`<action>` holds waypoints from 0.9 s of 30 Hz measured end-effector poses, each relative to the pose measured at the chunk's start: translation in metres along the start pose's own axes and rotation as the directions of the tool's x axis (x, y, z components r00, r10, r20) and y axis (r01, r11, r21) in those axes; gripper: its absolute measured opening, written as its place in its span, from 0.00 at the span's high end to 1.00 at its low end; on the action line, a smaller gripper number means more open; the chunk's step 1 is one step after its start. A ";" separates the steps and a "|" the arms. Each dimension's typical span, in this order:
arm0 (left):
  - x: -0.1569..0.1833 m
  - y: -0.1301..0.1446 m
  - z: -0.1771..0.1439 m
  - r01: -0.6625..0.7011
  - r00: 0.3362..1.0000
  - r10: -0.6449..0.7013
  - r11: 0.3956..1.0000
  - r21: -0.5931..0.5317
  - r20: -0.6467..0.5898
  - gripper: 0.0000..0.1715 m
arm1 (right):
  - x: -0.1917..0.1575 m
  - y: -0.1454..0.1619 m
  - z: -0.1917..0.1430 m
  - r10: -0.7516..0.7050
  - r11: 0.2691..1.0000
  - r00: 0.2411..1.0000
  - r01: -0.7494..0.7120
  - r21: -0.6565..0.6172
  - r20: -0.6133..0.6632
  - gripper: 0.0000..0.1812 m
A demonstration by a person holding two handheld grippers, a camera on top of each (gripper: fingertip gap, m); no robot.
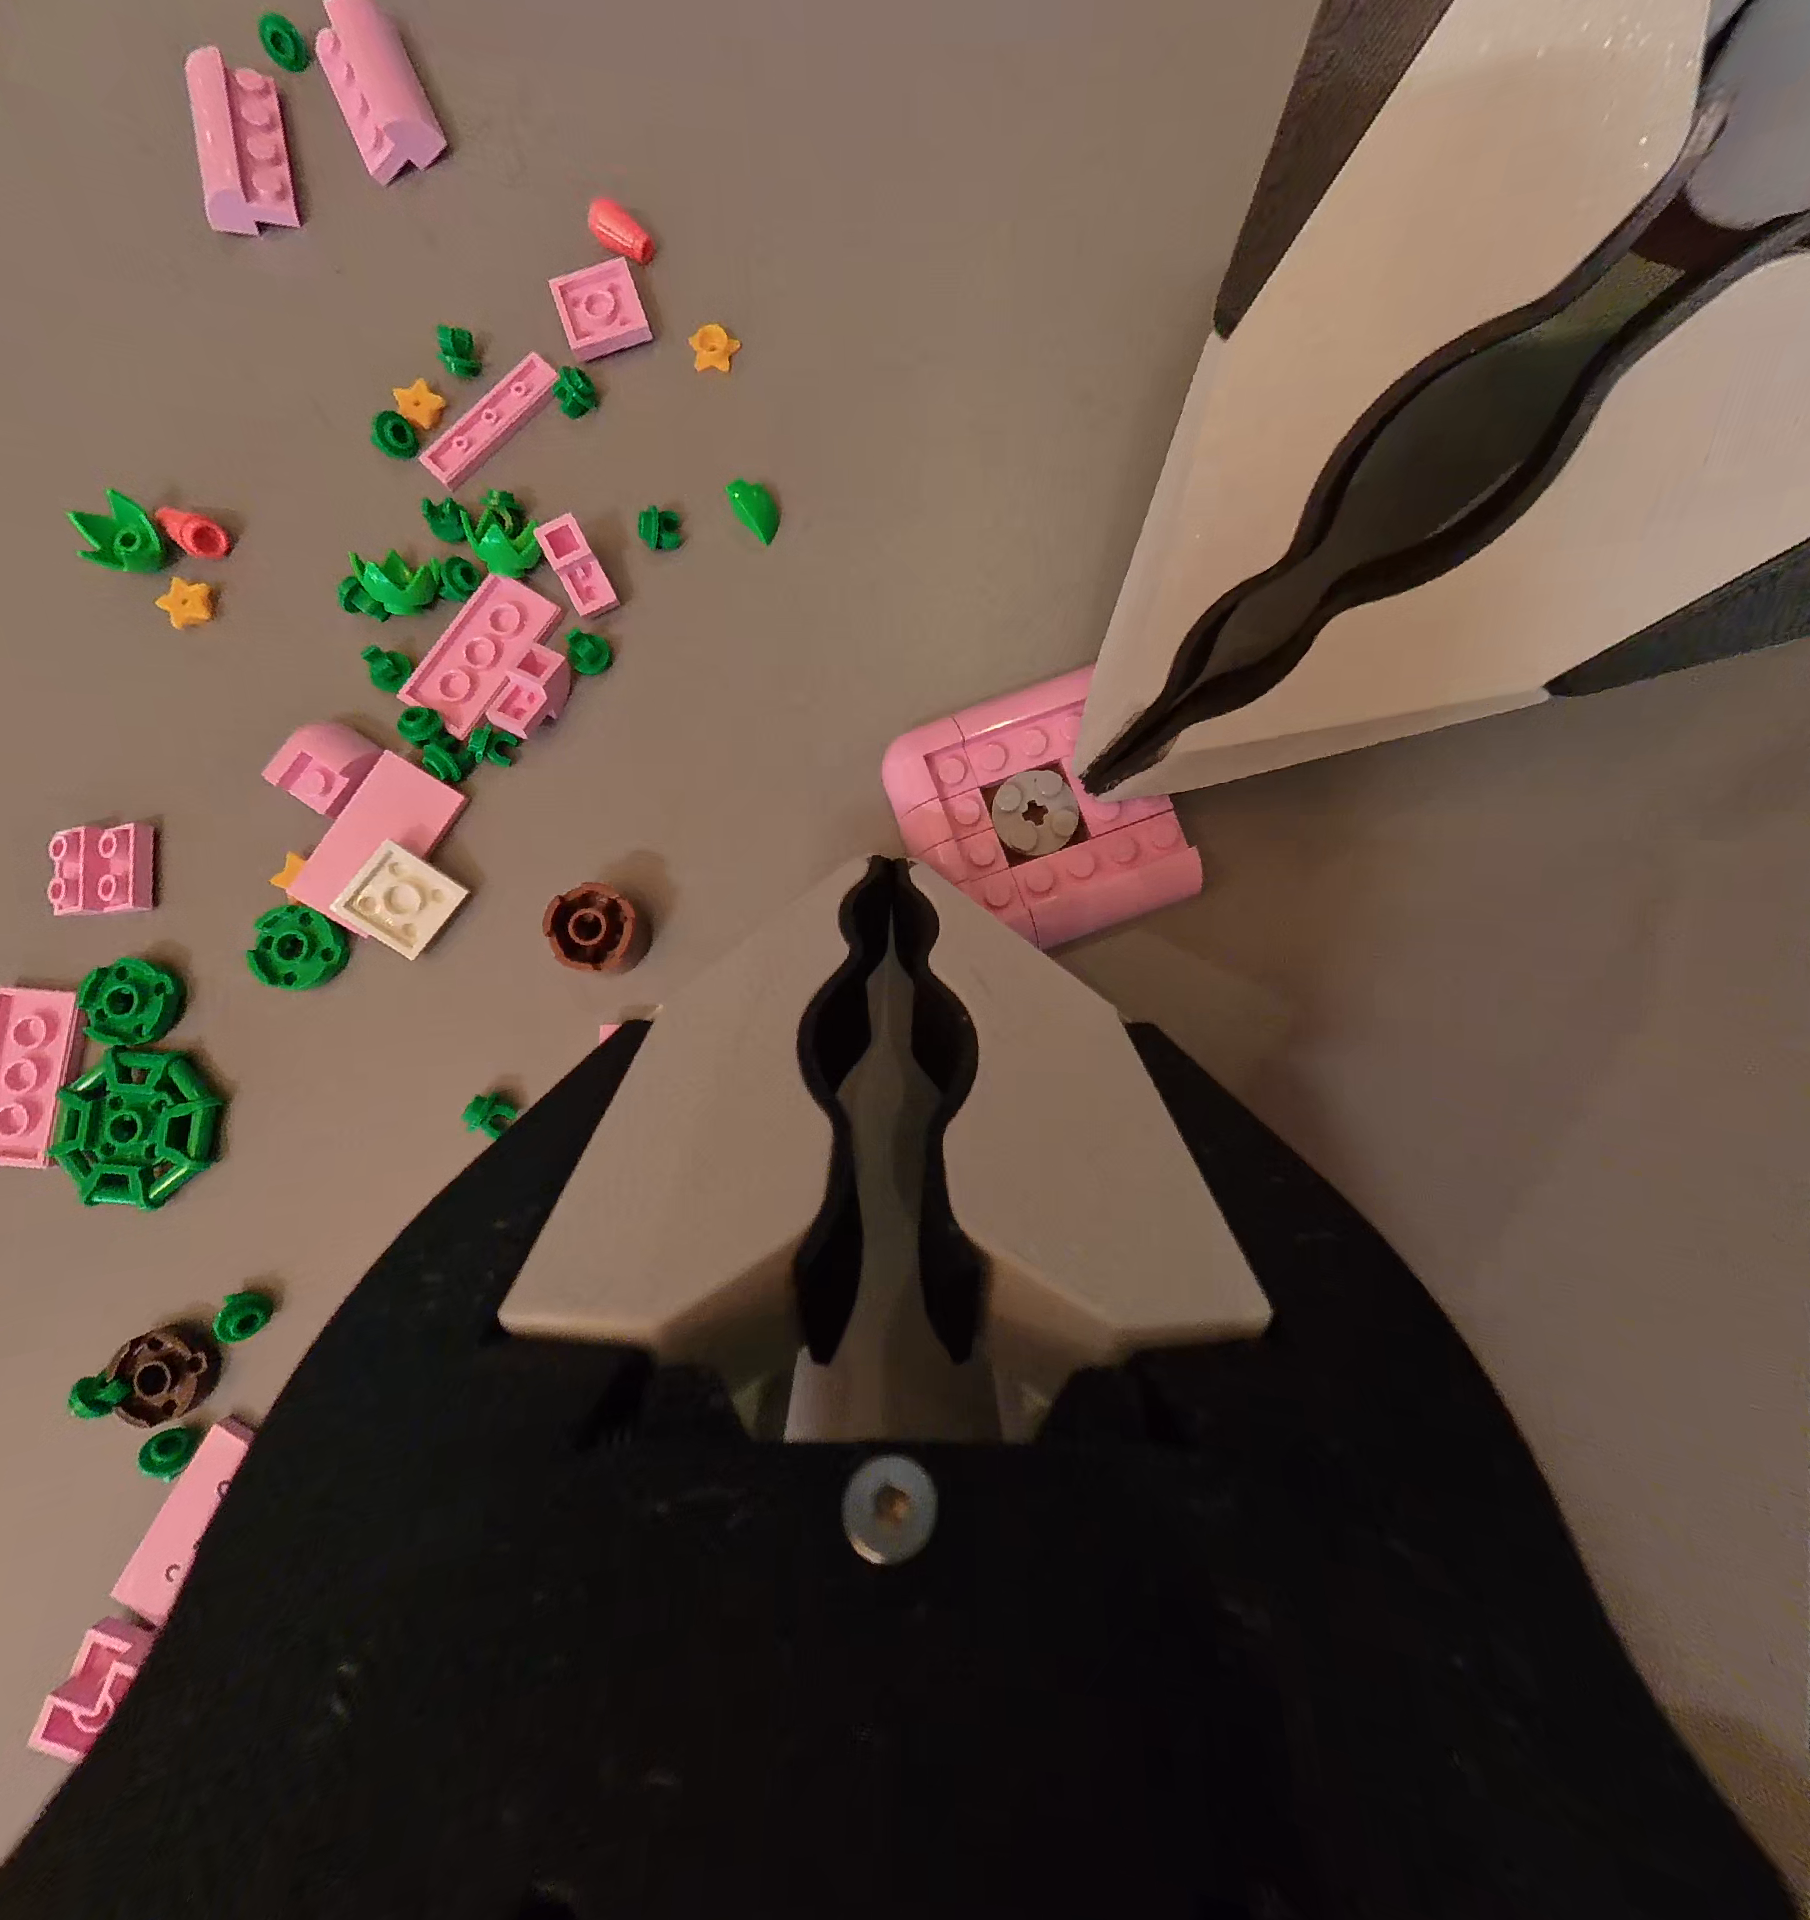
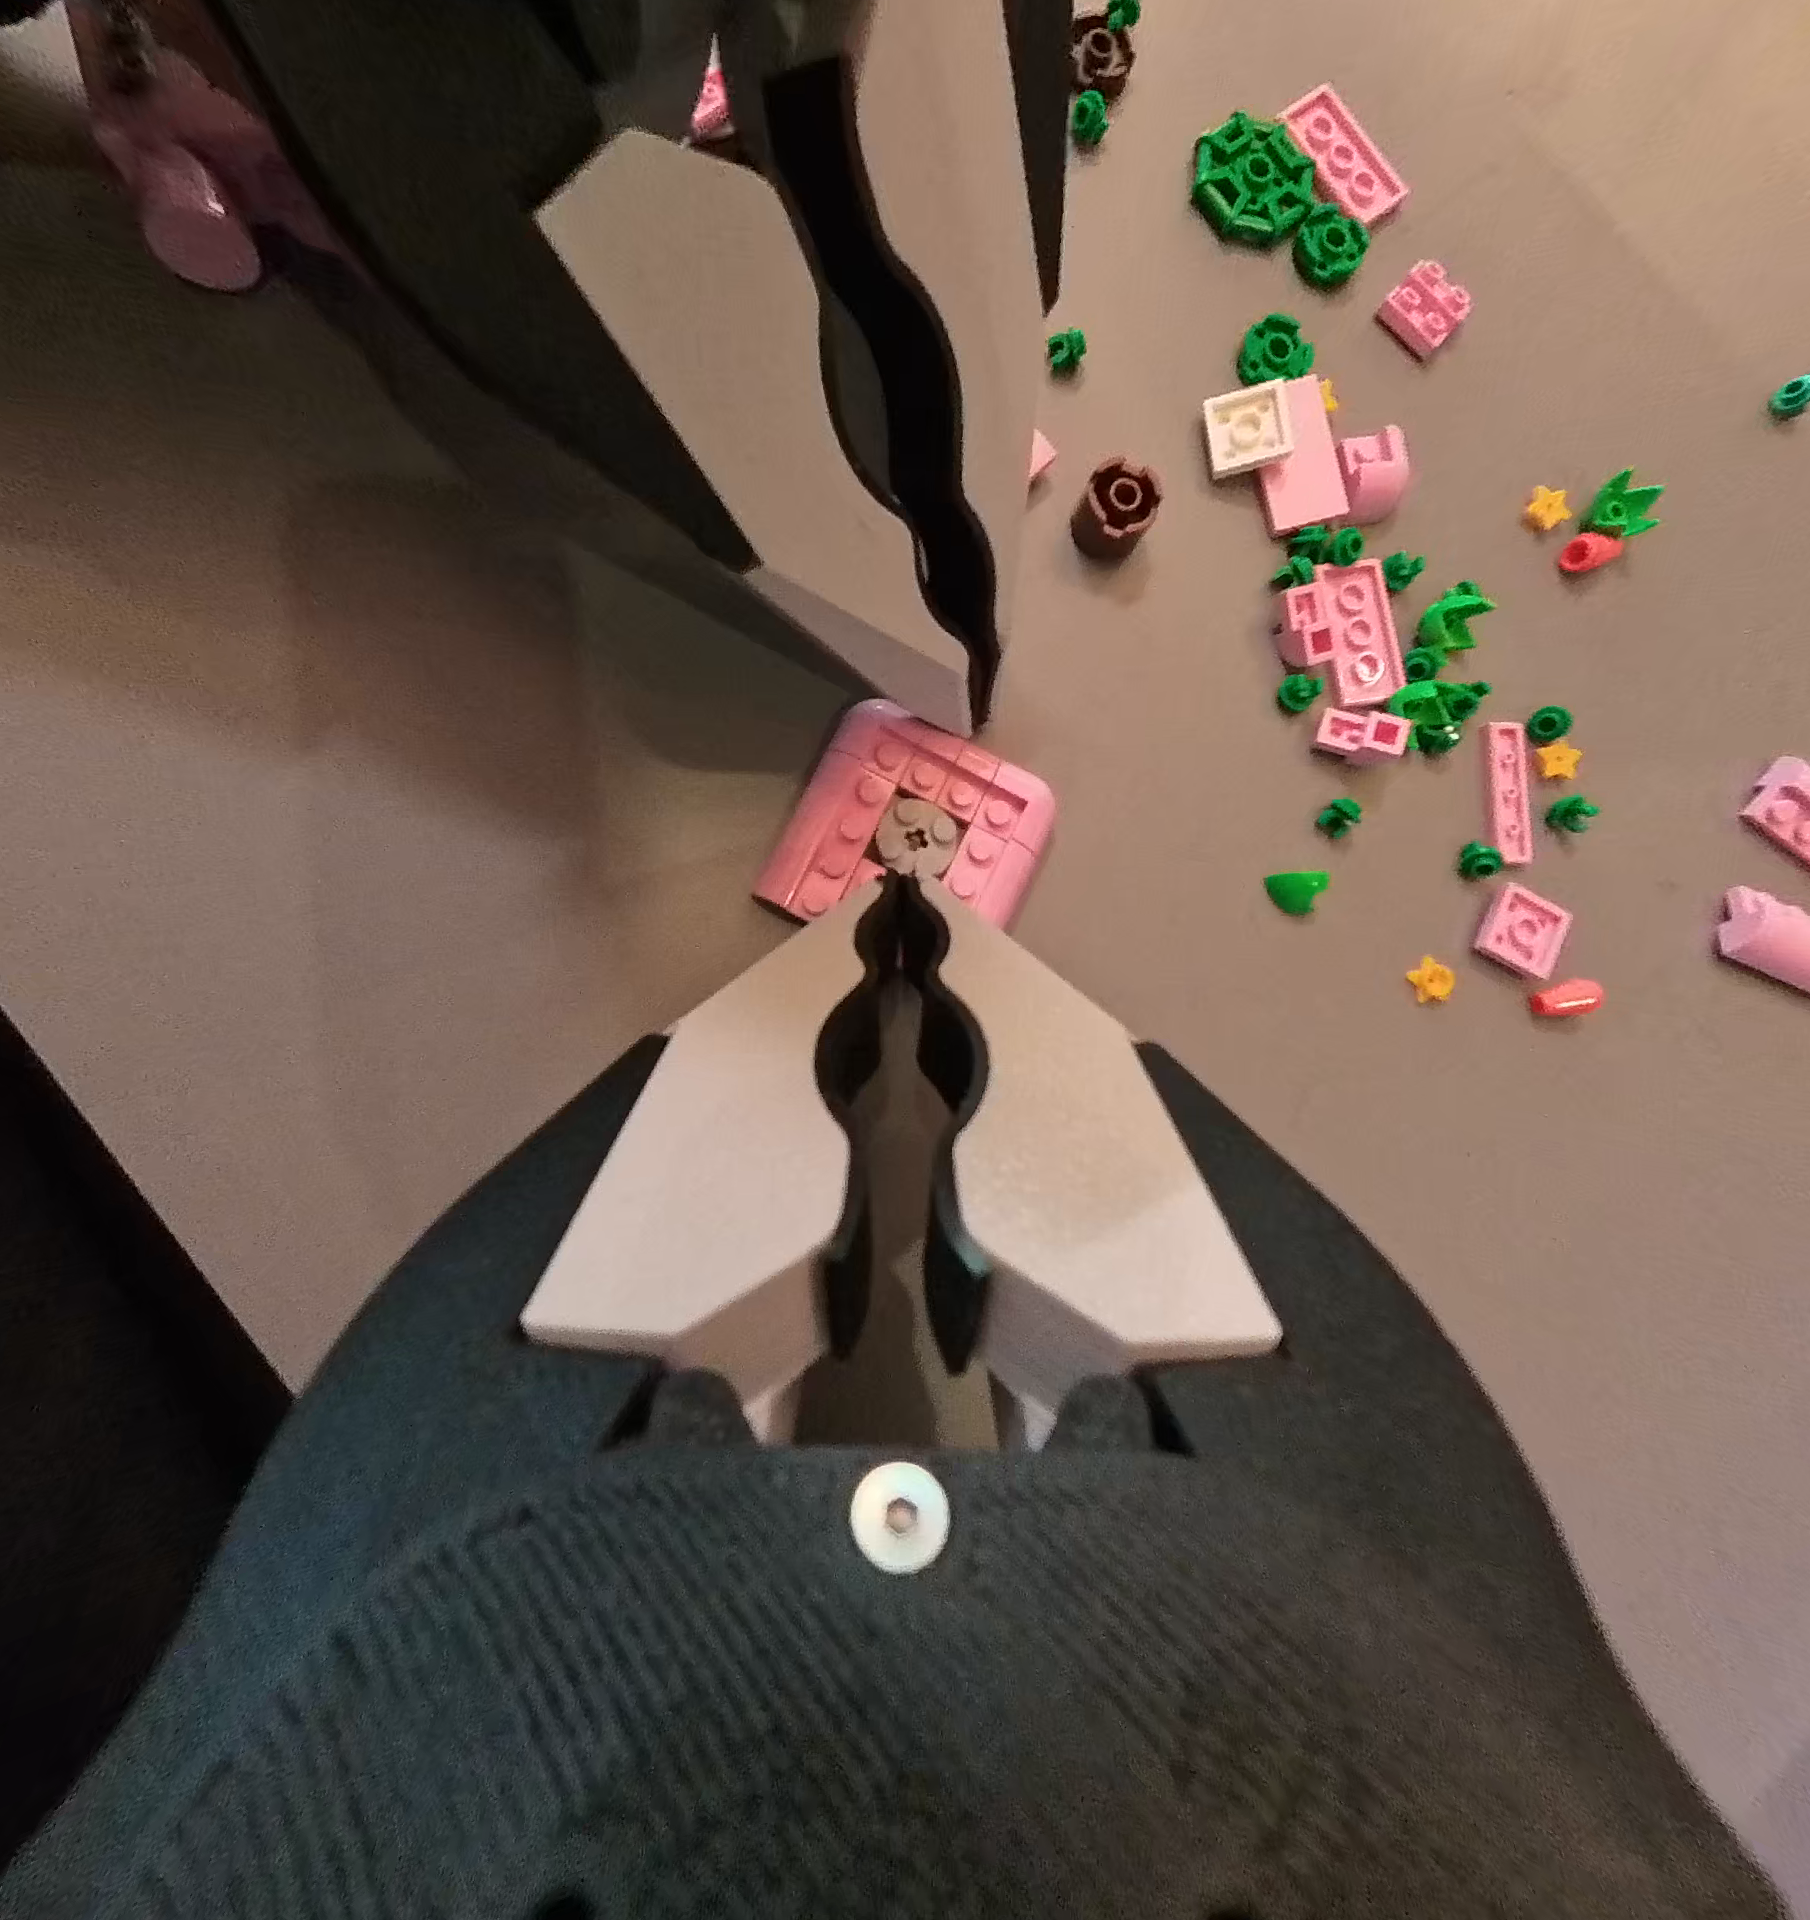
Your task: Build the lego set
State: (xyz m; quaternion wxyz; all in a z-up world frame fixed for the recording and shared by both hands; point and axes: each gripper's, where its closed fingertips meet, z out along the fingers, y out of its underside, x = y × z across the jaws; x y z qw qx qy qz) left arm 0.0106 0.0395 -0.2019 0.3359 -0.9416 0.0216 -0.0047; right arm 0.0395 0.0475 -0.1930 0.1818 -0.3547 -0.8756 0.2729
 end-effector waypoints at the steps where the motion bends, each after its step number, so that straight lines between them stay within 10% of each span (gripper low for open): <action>1: 0.000 0.000 0.000 0.000 1.000 0.000 1.000 0.000 0.001 1.00 | 0.000 0.000 0.000 0.010 1.000 1.000 -0.010 -0.003 0.010 1.00; 27: 0.000 0.000 0.000 -0.033 0.999 0.033 0.999 -0.003 0.021 1.00 | 0.005 -0.023 -0.016 0.128 0.966 0.991 -0.132 0.224 0.035 1.00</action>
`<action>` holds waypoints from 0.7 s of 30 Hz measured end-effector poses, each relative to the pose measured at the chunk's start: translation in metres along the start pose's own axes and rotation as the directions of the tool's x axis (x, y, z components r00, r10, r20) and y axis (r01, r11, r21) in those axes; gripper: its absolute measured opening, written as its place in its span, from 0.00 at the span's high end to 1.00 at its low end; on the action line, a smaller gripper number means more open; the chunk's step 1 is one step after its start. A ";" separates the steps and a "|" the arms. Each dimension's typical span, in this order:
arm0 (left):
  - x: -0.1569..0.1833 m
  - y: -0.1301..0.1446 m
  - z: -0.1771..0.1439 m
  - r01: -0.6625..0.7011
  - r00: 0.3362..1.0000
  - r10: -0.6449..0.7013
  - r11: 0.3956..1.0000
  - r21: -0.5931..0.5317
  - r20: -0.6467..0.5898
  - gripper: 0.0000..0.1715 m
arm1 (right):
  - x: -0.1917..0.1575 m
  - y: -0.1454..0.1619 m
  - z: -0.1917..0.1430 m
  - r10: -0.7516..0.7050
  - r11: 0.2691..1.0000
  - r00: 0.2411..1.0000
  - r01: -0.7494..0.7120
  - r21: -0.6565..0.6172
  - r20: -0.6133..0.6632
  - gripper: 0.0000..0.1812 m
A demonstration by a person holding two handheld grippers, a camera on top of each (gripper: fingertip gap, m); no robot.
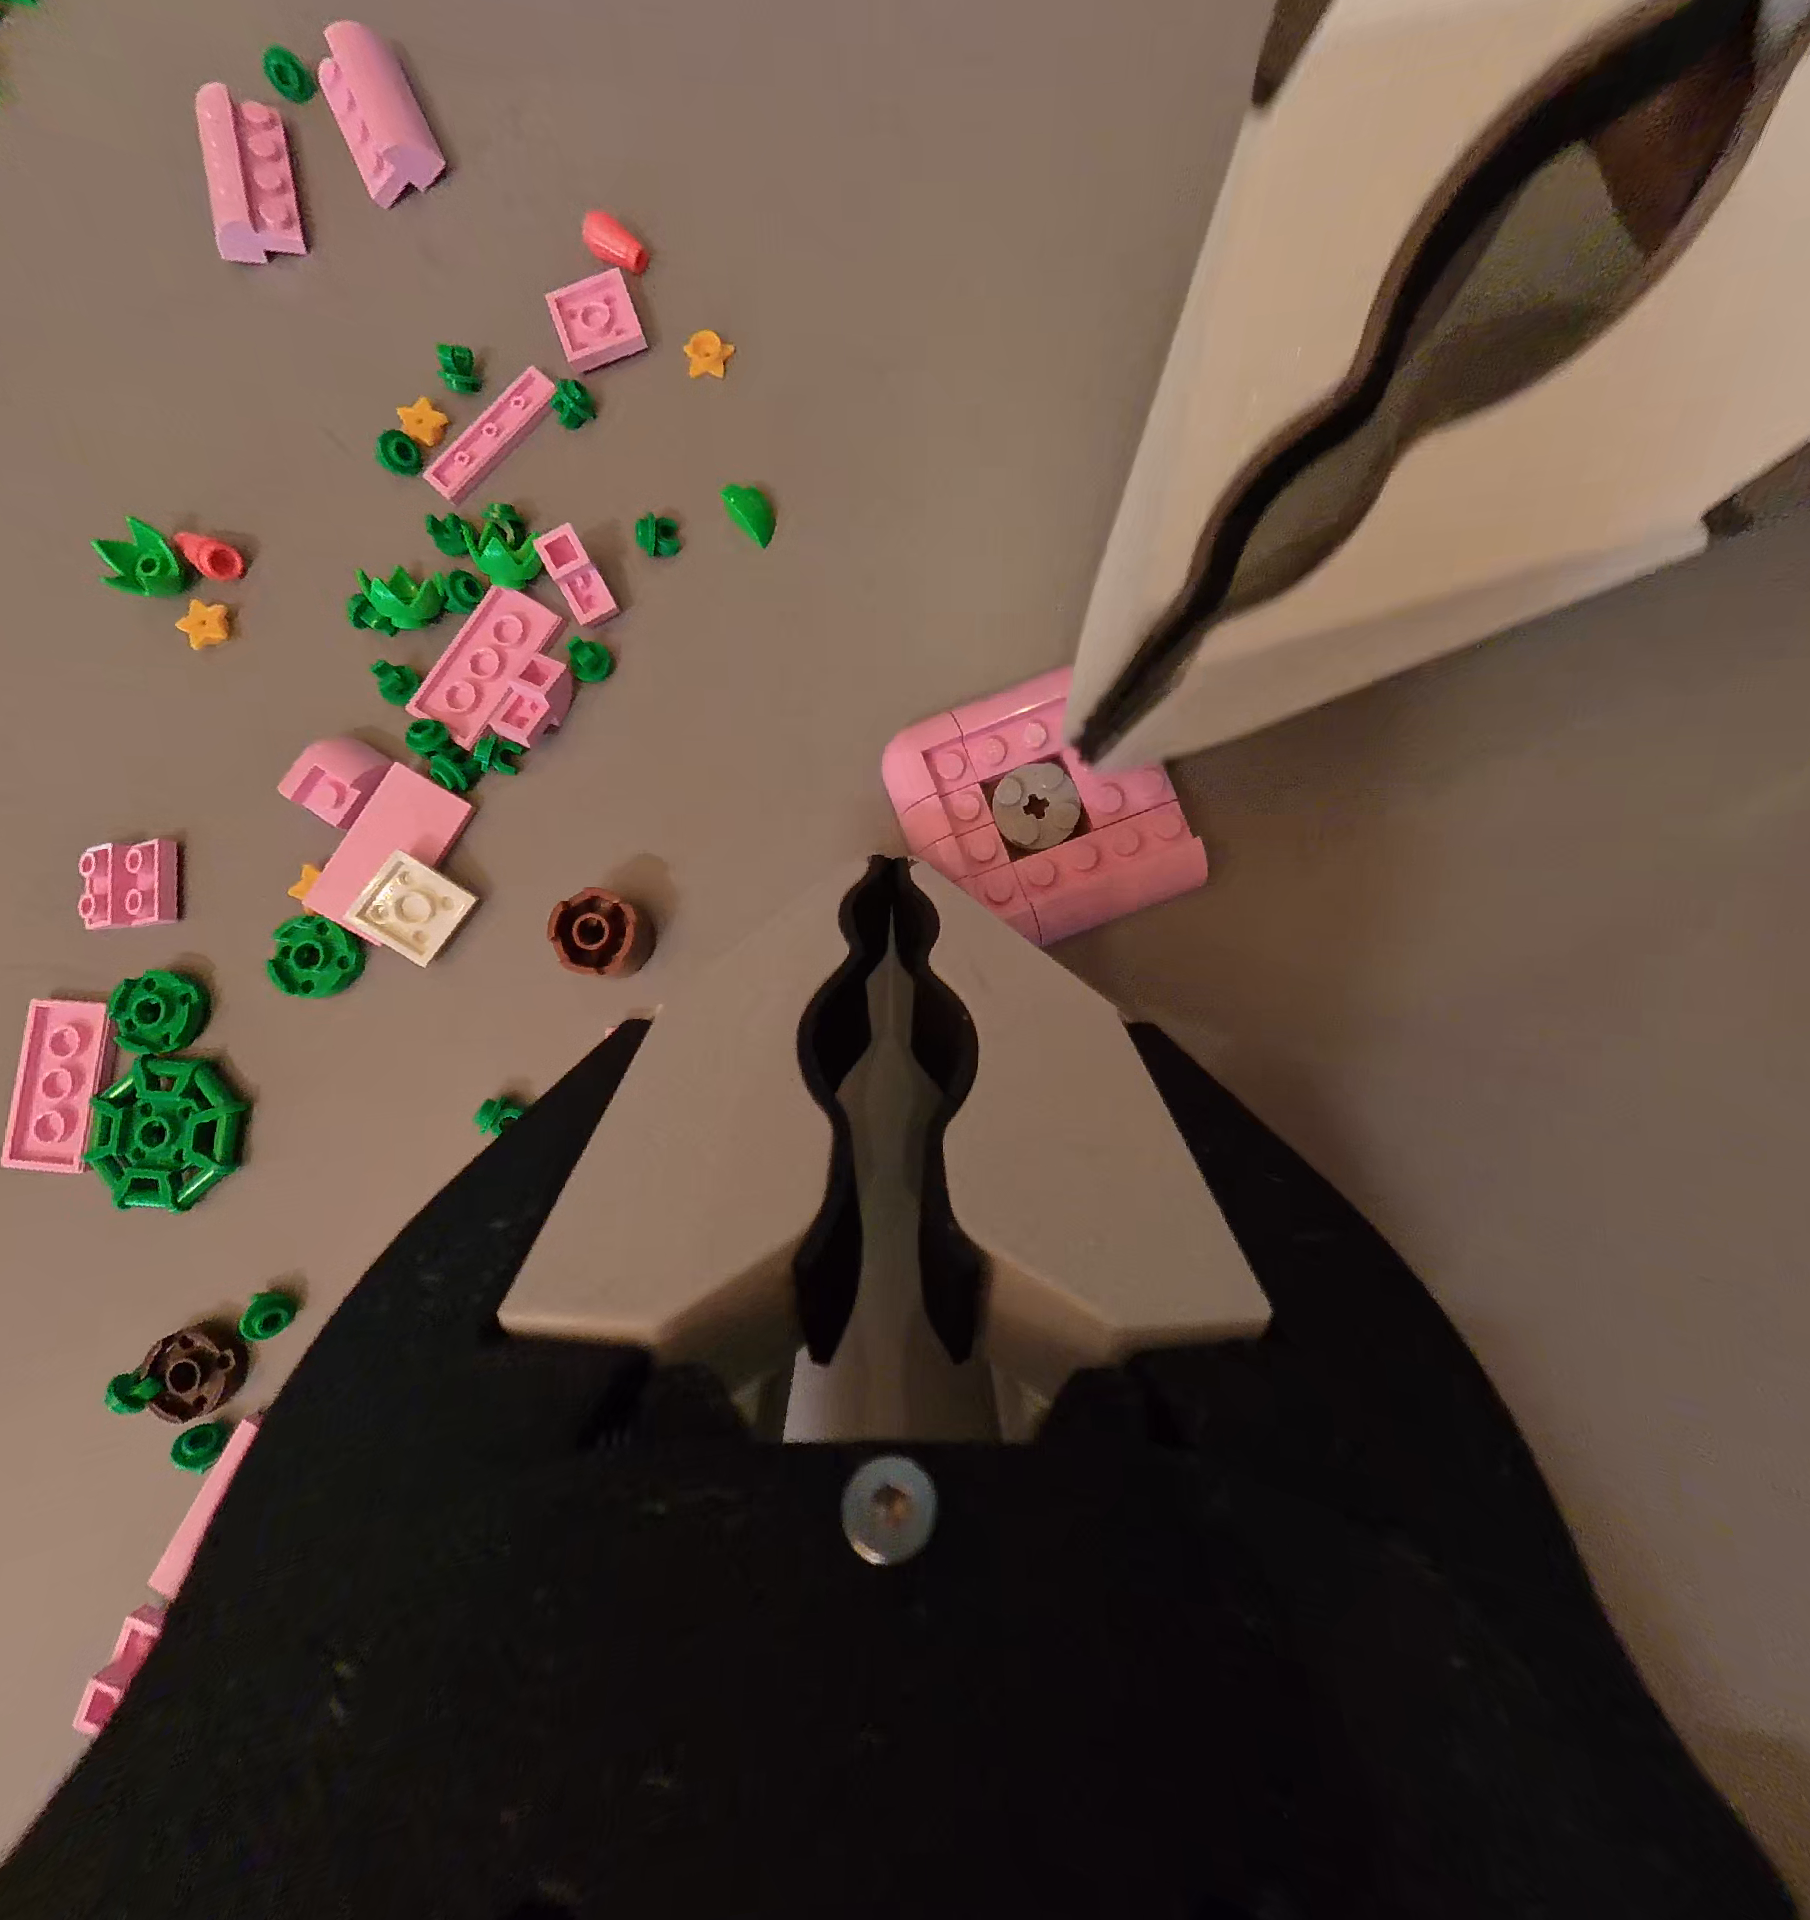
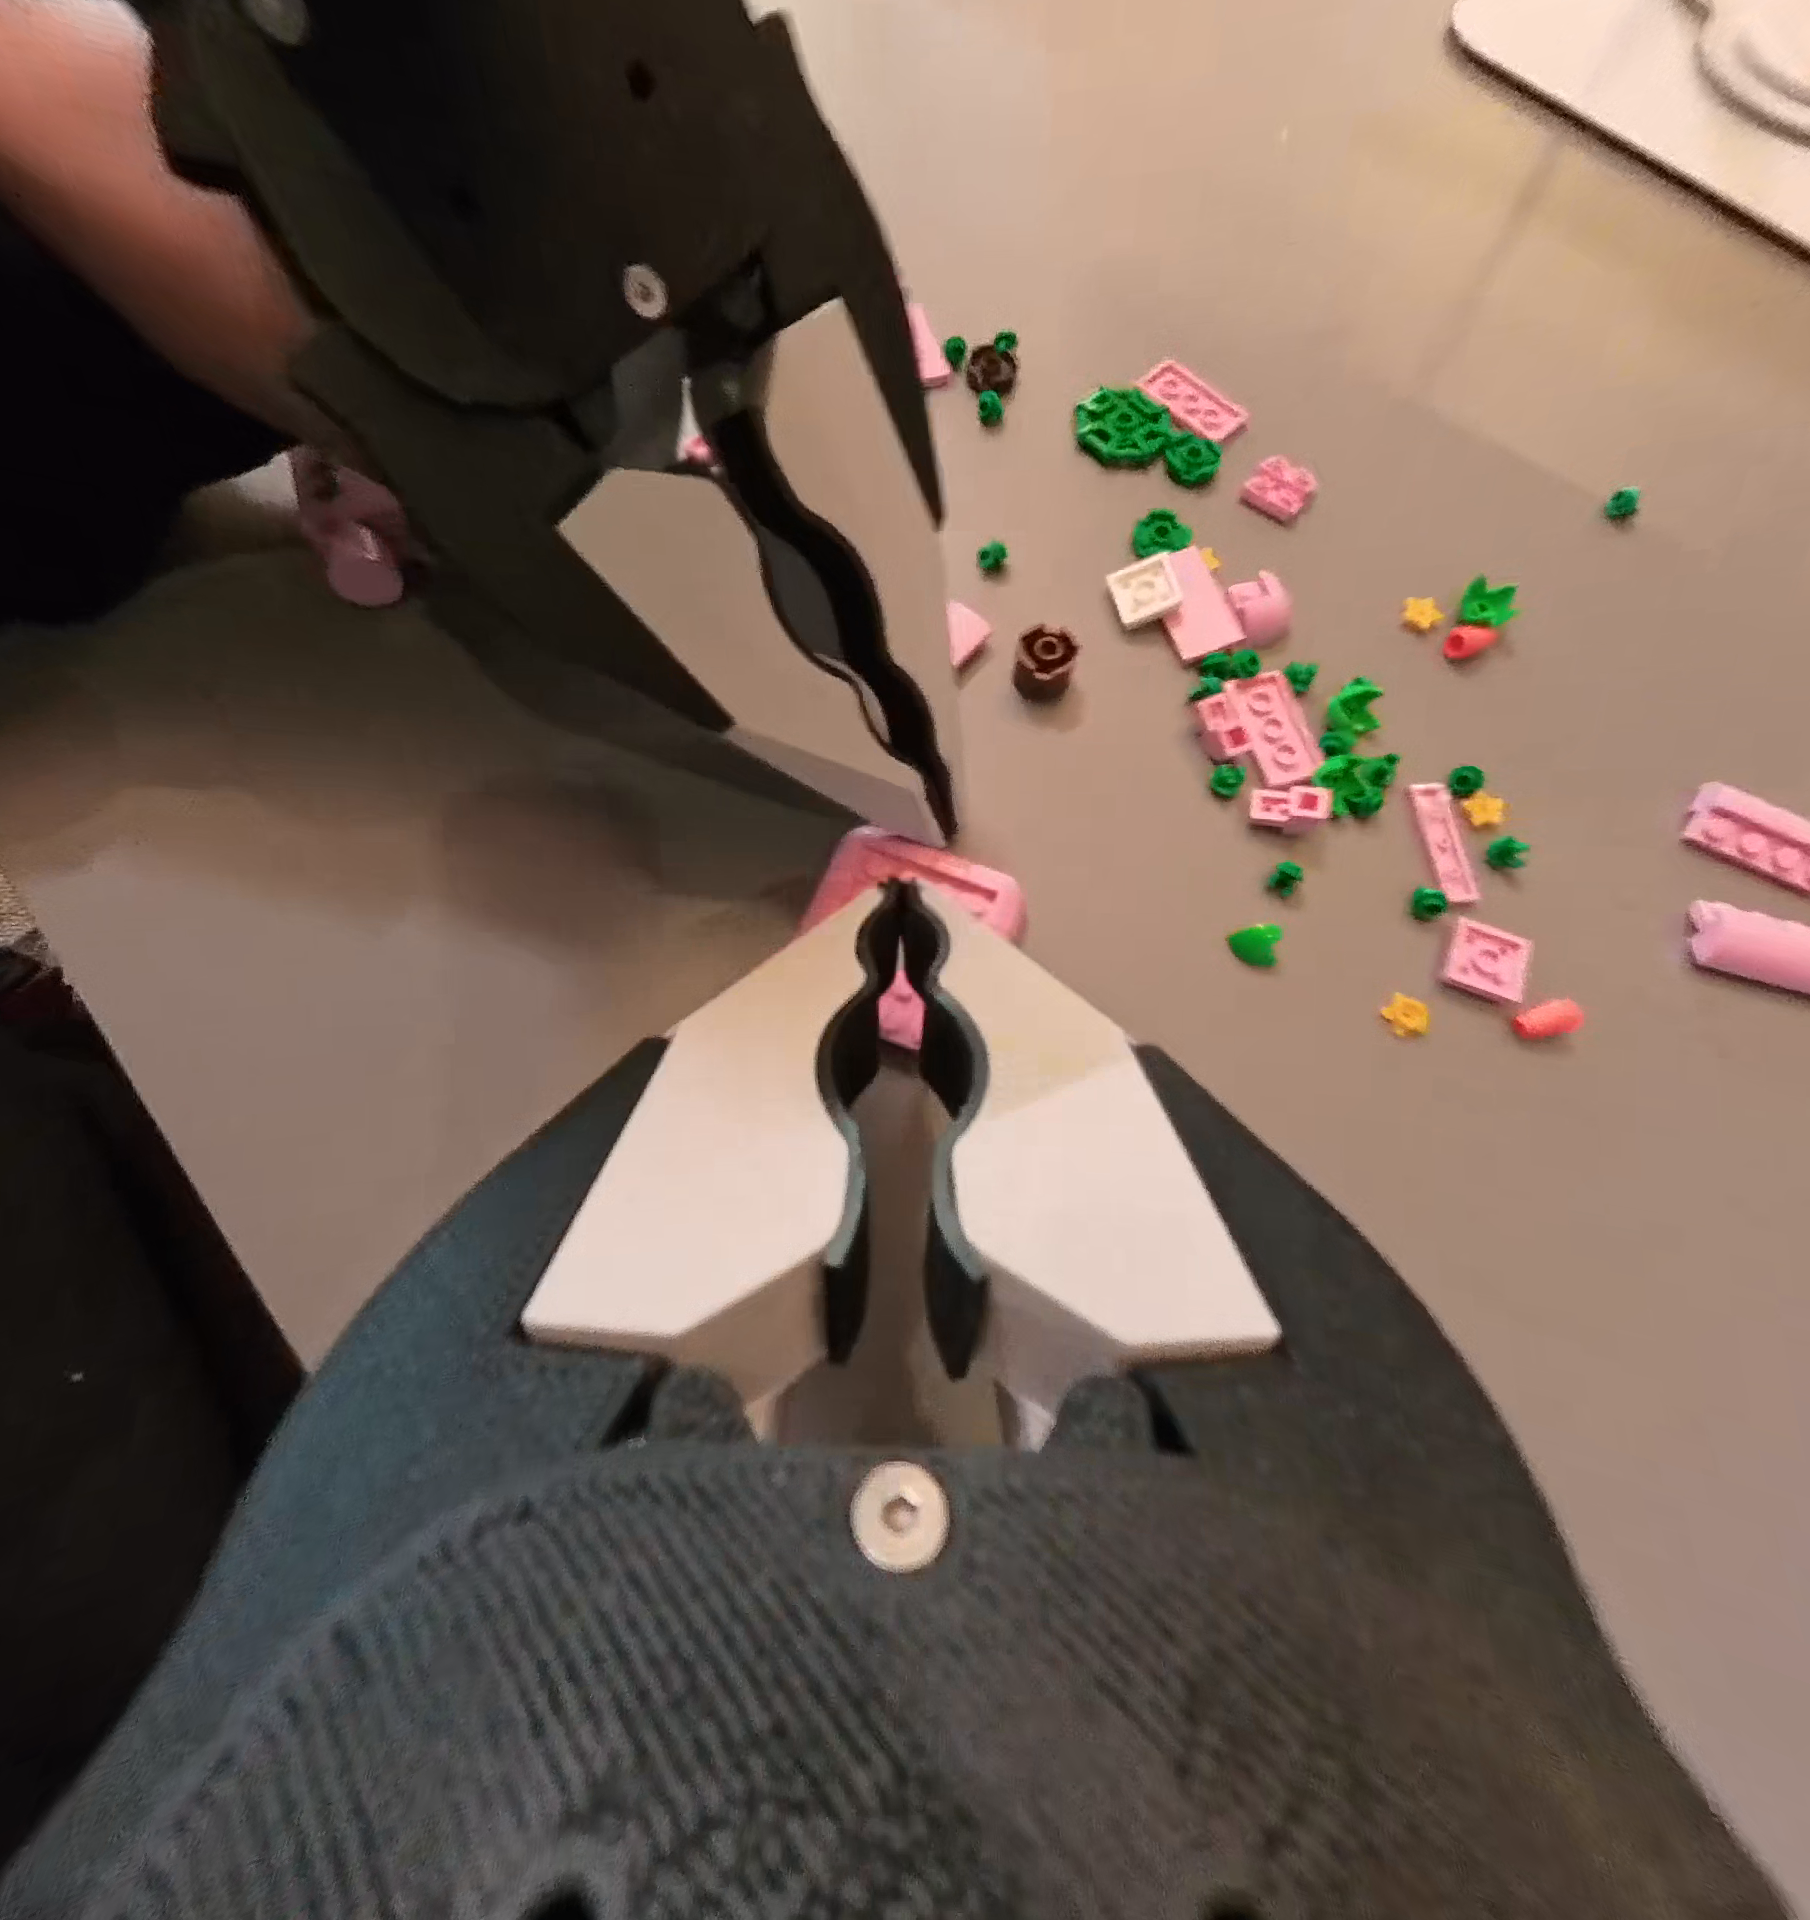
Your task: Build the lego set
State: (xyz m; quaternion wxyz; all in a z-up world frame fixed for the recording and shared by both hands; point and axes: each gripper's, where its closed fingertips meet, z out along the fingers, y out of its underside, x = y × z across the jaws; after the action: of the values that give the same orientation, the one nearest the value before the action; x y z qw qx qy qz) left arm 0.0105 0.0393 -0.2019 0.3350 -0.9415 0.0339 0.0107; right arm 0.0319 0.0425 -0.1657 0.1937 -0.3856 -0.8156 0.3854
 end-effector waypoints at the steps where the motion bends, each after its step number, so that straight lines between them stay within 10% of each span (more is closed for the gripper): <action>1: 0.000 0.000 0.000 0.000 1.000 0.000 1.000 0.000 0.000 1.00 | -0.002 0.007 0.004 0.006 0.999 1.000 -0.006 -0.038 0.005 1.00; 21: 0.001 0.001 0.000 -0.002 1.000 0.002 1.000 -0.001 0.000 0.99 | -0.006 0.024 0.011 0.055 0.989 0.998 -0.049 -0.137 0.043 1.00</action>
State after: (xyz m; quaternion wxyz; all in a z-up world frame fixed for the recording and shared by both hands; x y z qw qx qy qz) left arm 0.0110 0.0385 -0.2024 0.3346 -0.9417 0.0350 0.0112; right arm 0.0405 0.0418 -0.1913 0.1379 -0.4100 -0.8340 0.3425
